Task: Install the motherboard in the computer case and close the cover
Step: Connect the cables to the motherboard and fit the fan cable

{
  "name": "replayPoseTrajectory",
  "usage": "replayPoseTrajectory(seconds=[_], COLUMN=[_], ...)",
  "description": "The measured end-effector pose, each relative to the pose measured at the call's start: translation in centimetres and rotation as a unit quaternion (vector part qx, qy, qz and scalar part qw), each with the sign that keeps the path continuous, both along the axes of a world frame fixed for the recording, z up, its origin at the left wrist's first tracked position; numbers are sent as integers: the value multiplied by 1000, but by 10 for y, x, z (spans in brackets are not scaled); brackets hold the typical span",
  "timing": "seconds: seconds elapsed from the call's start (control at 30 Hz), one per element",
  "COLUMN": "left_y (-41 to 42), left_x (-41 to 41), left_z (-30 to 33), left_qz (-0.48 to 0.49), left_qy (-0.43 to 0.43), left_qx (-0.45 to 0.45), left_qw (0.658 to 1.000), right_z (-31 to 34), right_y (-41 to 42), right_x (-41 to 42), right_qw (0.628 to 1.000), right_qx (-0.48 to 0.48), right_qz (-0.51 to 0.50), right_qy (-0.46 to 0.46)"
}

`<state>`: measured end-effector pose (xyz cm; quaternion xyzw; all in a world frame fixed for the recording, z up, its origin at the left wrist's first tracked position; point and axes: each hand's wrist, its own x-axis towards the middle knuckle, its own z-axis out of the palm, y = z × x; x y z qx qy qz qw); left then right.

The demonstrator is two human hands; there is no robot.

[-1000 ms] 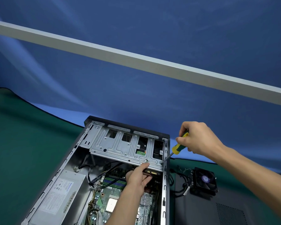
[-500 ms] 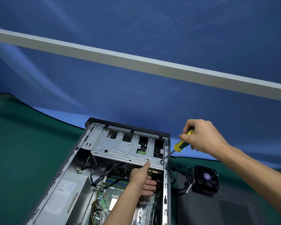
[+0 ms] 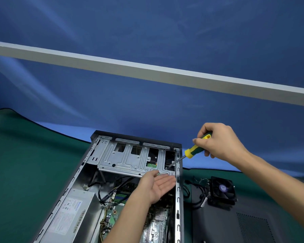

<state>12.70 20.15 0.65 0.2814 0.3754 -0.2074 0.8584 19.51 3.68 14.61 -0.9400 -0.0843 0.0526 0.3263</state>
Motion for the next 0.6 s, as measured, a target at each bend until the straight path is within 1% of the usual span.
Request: replayPoseTrajectory(seconds=[0.1, 0.2, 0.33, 0.6], left_y=[-6, -10, -12, -11], left_x=[1, 2, 3, -2], left_z=[2, 5, 6, 18], left_qz=[52, 91, 130, 136], left_qy=[4, -1, -10, -25], left_qx=[-68, -97, -101, -66], left_qw=[996, 991, 986, 988], right_z=[3, 4, 4, 5], right_y=[-2, -4, -6, -6], right_x=[-3, -6, -9, -13], right_qw=[1000, 999, 999, 998], right_qx=[18, 31, 43, 54], right_qz=[-2, -5, -10, -11], right_qy=[2, 5, 16, 17])
